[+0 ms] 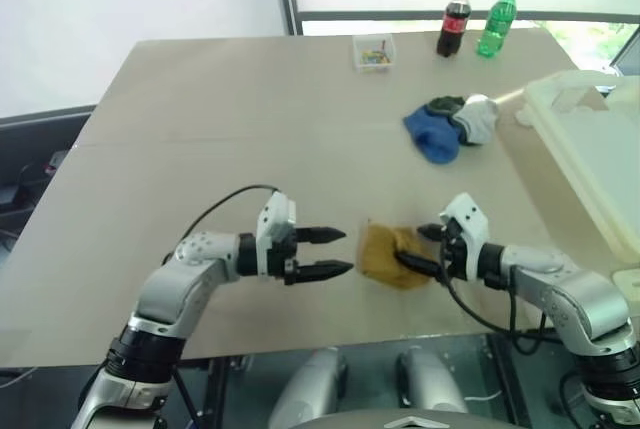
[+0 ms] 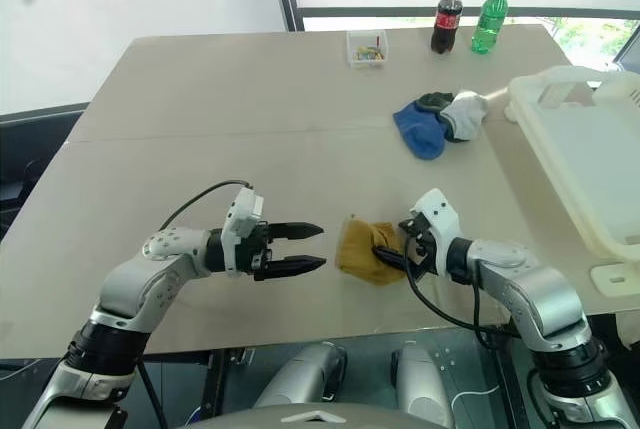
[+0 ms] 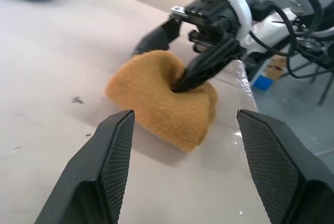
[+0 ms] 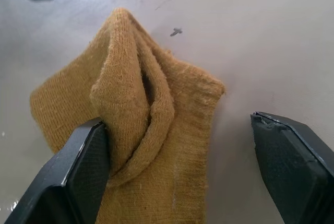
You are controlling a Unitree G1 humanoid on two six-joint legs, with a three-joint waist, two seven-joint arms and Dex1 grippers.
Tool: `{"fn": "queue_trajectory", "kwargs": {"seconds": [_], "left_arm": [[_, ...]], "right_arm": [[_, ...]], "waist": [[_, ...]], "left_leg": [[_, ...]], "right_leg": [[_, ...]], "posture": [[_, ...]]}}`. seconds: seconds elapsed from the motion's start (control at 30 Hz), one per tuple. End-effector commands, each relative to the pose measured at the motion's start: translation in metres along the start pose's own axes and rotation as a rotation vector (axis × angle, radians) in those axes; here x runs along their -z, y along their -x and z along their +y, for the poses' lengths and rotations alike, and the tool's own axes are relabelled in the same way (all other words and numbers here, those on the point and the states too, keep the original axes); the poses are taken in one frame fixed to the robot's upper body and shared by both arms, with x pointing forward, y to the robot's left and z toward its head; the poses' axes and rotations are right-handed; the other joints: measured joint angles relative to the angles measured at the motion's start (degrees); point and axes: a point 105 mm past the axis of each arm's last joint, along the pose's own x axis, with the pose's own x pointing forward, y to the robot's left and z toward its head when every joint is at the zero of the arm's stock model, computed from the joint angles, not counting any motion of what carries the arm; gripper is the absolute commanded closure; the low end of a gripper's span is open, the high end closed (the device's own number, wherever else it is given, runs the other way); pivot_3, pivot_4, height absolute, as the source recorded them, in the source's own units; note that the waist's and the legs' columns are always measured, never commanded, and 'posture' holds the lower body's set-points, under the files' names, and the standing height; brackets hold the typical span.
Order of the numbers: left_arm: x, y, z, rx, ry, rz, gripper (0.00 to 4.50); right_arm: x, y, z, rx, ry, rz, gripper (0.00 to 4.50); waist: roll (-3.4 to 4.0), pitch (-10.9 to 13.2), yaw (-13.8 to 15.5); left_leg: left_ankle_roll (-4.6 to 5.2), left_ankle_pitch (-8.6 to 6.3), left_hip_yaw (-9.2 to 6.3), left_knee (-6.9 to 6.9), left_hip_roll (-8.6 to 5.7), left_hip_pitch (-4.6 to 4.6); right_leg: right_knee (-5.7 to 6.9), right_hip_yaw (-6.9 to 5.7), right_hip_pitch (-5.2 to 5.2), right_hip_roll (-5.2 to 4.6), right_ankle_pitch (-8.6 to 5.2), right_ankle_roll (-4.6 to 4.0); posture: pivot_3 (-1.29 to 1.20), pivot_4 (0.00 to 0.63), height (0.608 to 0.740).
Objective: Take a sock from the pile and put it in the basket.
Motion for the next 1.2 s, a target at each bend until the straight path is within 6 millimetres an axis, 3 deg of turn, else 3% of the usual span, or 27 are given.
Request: {"fn": "queue_trajectory", "kwargs": {"seconds": [0.03,0.17,0.47,0.6,0.7,0.77,0.9,0.93,1.03,1.2], "left_arm": [[-0.011,0.006,-0.004,-0.016,-0.052,-0.036,1.2],[-0.014,0.011,-0.005,-0.027,-0.079,-0.052,1.2],[-0.014,0.022,-0.005,-0.014,-0.096,-0.023,1.2],[-0.013,0.022,-0.006,-0.018,-0.096,-0.021,1.2],[-0.015,0.021,-0.005,-0.023,-0.099,-0.035,1.2],[-0.019,0.02,-0.003,-0.027,-0.097,-0.056,1.2],[-0.027,0.016,-0.002,-0.023,-0.117,-0.083,1.2],[-0.03,0.014,-0.002,-0.022,-0.116,-0.097,1.2],[-0.041,0.007,-0.001,-0.017,-0.137,-0.135,1.2],[-0.053,-0.002,0.003,-0.021,-0.153,-0.18,1.2]], "right_arm": [[0.038,-0.014,0.017,-0.101,-0.018,0.14,0.32],[0.055,-0.022,0.011,-0.088,0.043,0.202,0.32],[0.081,-0.023,0.02,-0.205,0.192,0.298,4.39],[0.078,-0.022,0.015,-0.179,0.171,0.253,4.48],[0.037,-0.018,0.012,-0.152,-0.024,-0.003,4.48],[0.009,-0.005,0.006,-0.14,-0.11,-0.162,4.48],[-0.022,0.026,-0.009,-0.083,-0.21,-0.349,4.48],[-0.028,0.034,-0.014,-0.058,-0.221,-0.383,4.48],[-0.054,0.065,-0.036,0.046,-0.263,-0.526,4.48],[-0.101,0.138,-0.088,0.308,-0.254,-0.766,4.48]], "waist": [[-0.02,-0.04,-0.09],[-0.23,-0.29,-0.52],[-0.29,-0.9,-1.27],[-0.3,-1.08,-1.08],[-0.28,-1.05,-0.78],[-0.09,-0.89,-0.67],[0.37,-0.51,-0.12],[0.38,-0.49,-0.05],[0.49,-0.33,0.07],[0.54,-0.23,-0.02]], "left_leg": [[0.0,0.0,0.0,-0.01,0.0,0.01],[0.0,0.0,0.04,-0.11,0.03,0.13],[0.0,-0.01,0.04,-0.16,0.11,0.38],[-0.06,-0.06,-0.05,-0.17,0.11,0.53],[-0.21,-0.15,-0.18,-0.19,0.11,0.67],[-0.21,-0.15,-0.24,-0.23,0.12,0.71],[-0.17,-0.13,-0.2,-0.22,0.08,0.54],[-0.01,-0.01,-0.18,-0.2,0.06,0.03],[-0.13,0.05,-0.23,-0.24,0.06,-0.08],[-0.04,-0.01,-0.16,-0.27,0.03,-0.1]], "right_leg": [[-0.01,0.0,0.01,0.0,0.0,0.0],[0.01,0.04,0.04,0.02,0.0,0.0],[0.0,-0.02,0.26,0.05,-0.01,0.01],[-0.08,-0.1,0.46,0.04,-0.02,0.0],[-0.17,-0.22,0.68,0.04,-0.02,-0.01],[-0.24,-0.24,0.75,0.04,-0.02,-0.01],[-0.28,-0.2,0.58,0.02,-0.01,0.0],[-0.15,-0.17,0.03,0.02,0.01,-0.02],[-0.19,-0.22,-0.01,0.02,0.01,-0.03],[-0.28,-0.16,-0.02,-0.01,0.01,-0.03]], "posture": [[0.0,0.15,0.74],[0.0,0.15,0.74],[0.0,0.15,0.74],[0.0,0.15,0.74],[0.0,0.15,0.74],[0.0,0.15,0.74],[0.0,0.15,0.74],[0.0,0.15,0.74],[0.0,0.15,0.74],[0.0,0.15,0.74]]}}
